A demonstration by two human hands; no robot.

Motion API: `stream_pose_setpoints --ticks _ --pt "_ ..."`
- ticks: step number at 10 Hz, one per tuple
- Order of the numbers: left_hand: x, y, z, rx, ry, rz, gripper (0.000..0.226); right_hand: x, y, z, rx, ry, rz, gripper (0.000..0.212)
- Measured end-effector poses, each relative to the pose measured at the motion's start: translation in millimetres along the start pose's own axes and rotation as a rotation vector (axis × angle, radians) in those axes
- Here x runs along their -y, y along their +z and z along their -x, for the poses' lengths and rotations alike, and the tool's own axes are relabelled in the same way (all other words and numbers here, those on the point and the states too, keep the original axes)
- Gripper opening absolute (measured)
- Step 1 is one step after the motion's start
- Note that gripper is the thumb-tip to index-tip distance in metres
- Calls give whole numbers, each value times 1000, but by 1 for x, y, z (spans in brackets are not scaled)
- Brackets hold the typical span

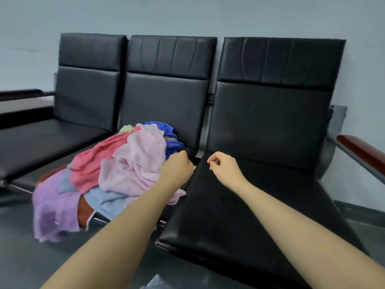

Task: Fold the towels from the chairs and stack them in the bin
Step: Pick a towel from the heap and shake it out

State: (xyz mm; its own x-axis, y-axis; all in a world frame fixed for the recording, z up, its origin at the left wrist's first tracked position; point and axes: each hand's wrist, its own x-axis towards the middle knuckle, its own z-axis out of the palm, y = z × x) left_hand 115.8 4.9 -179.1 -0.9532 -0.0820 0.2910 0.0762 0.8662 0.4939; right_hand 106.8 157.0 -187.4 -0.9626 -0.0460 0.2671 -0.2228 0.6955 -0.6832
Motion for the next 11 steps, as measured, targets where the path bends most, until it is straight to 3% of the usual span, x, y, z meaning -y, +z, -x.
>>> stream_pose_setpoints --ticks 2,3,4,5,6,8,9,10,11 --pt "78 -8 -24 -60 -91 -150 22 31 76 -36 191 -100 1 15" --pt "109 -3 -36 14 -51 -341 45 35 107 -48 292 -116 1 27" --pt "126 2 -42 72 -21 -483 52 35 126 -53 369 -101 42 39" --pt "143 8 -48 51 -24 -555 33 30 147 -60 430 -68 171 57" --pt "146 9 -49 -2 19 -561 29 25 155 -62 433 -53 133 58" --pt "131 4 -41 -53 39 -158 19 26 158 -55 342 -26 62 35" --pt "117 0 -37 -51 28 -24 11 28 153 -52 359 93 -203 51" --pt "101 -7 -37 -135 136 43 2 32 144 -41 293 59 -320 57" --pt "91 -4 -42 -61 38 182 40 36 134 -37 198 -24 -316 24"
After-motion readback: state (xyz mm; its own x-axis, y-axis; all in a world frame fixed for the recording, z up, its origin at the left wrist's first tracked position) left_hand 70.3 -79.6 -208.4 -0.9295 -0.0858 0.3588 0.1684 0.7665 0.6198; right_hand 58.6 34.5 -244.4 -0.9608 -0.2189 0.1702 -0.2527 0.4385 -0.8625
